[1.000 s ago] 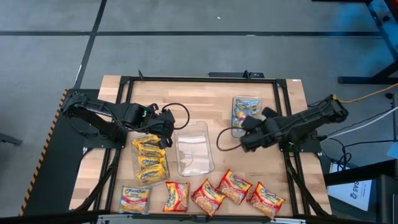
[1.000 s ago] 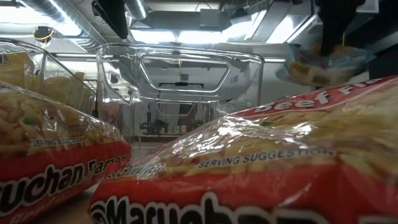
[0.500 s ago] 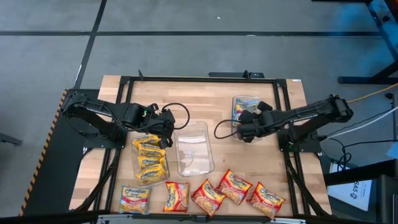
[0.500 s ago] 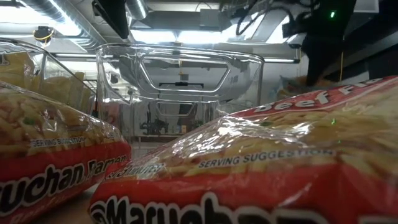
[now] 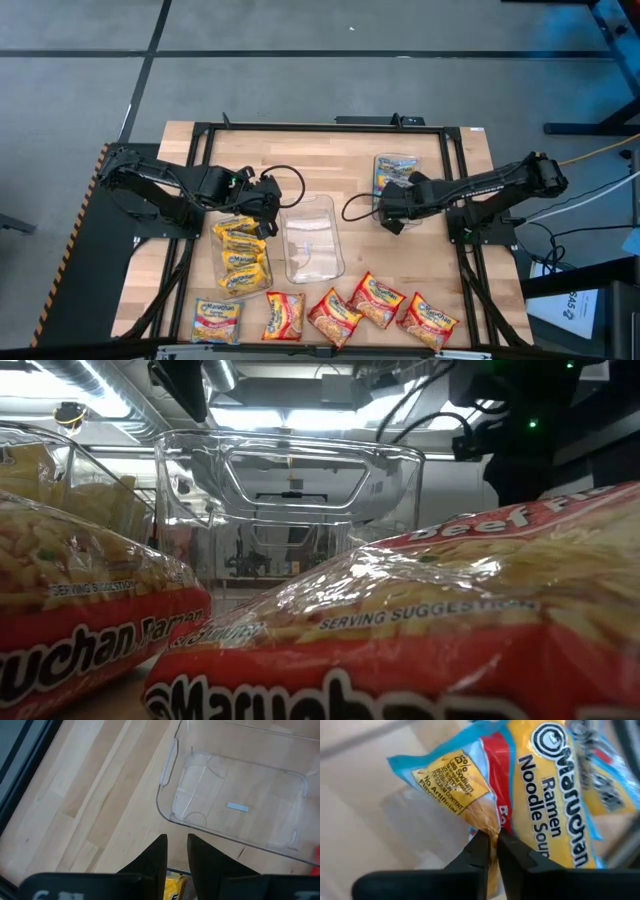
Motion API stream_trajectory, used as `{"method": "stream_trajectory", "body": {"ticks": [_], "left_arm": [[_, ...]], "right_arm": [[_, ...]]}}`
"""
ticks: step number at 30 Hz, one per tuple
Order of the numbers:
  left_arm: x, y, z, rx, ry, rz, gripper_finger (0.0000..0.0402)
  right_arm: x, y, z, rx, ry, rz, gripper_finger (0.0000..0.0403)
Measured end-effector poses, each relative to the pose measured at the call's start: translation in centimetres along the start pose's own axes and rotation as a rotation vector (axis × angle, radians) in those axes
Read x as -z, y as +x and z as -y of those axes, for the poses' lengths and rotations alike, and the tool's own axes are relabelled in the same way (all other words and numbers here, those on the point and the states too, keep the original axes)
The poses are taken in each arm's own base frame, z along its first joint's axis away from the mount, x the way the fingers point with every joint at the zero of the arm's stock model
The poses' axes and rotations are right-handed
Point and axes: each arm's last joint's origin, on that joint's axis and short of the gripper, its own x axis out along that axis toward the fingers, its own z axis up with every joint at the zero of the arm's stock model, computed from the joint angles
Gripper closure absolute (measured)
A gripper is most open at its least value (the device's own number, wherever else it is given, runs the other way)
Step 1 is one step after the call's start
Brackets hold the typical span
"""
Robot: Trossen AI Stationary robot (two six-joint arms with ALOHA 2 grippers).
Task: Sort Maruchan noodles
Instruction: Put the blue noodle pack into the right transparent bin
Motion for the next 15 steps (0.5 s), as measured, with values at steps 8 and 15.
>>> {"method": "stream_trajectory", "body": {"ticks": [8,15], "left_arm": [[0.0,0.0,0.0,0.0,0.0,0.0,0.0333],[0.0,0.0,0.0,0.003,-0.002,0.003,0.0333]], "right_arm": [[-0.4,0.3,0.3,-0.067,0.024,-0.041,0.0323],[-1.1,1.2,1.5,-0.105,0.096,-0.12,0.0263]]}}
